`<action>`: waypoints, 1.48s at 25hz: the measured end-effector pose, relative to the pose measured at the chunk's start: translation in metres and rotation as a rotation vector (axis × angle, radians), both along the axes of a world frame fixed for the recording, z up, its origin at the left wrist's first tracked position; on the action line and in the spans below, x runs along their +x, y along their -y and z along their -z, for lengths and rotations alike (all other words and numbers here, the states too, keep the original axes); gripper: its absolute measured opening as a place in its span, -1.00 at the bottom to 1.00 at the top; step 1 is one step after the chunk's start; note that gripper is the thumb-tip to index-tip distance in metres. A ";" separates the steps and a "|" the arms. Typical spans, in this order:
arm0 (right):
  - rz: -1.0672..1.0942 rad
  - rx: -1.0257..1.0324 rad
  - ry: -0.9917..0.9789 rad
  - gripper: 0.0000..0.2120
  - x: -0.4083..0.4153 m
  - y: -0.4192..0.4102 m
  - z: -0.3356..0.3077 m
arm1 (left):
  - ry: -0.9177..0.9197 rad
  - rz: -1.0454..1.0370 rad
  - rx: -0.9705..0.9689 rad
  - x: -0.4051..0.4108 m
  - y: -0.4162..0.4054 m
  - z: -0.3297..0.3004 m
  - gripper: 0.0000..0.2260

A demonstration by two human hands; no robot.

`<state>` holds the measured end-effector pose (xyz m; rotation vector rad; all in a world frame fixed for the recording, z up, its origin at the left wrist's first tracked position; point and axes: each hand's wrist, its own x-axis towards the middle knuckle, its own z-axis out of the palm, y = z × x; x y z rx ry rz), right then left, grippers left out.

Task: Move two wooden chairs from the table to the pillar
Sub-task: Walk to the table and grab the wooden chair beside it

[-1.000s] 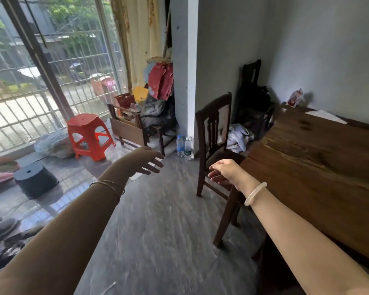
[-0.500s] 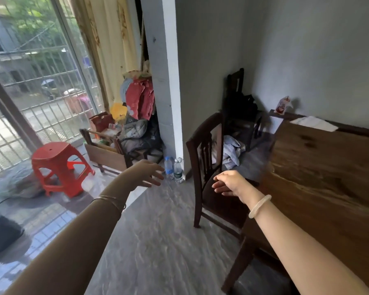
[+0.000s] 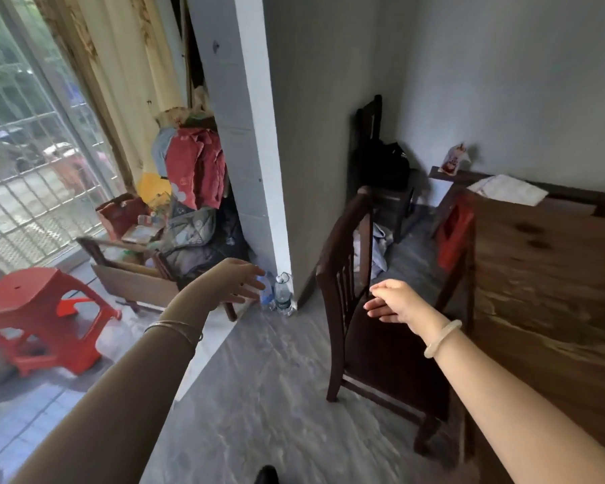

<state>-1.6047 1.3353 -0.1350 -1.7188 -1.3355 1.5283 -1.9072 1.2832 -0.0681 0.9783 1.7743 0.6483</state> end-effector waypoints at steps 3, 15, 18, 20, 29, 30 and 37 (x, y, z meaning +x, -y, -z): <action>0.088 -0.023 0.002 -0.90 -0.035 -0.044 0.003 | -0.020 0.089 -0.002 -0.045 -0.069 0.003 -0.79; 0.348 -0.070 0.012 -0.91 -0.098 -0.155 -0.001 | -0.064 0.460 -0.039 -0.064 -0.289 0.006 -0.76; 0.417 -0.097 0.009 -0.89 -0.089 -0.172 0.003 | -0.041 0.543 -0.042 -0.042 -0.325 0.009 -0.78; 0.473 -0.098 0.006 -0.86 -0.079 -0.187 0.008 | -0.049 0.611 -0.044 -0.024 -0.350 0.010 -0.79; 0.725 -0.168 -0.047 -0.83 -0.038 -0.235 0.018 | -0.047 0.815 -0.054 0.066 -0.456 0.009 -0.75; 0.754 -0.175 -0.042 -0.81 -0.036 -0.234 0.017 | -0.051 0.839 -0.051 0.075 -0.463 0.010 -0.75; 1.000 -0.191 -0.091 -0.73 -0.042 -0.217 0.005 | 0.000 0.970 0.068 0.135 -0.516 0.011 -0.82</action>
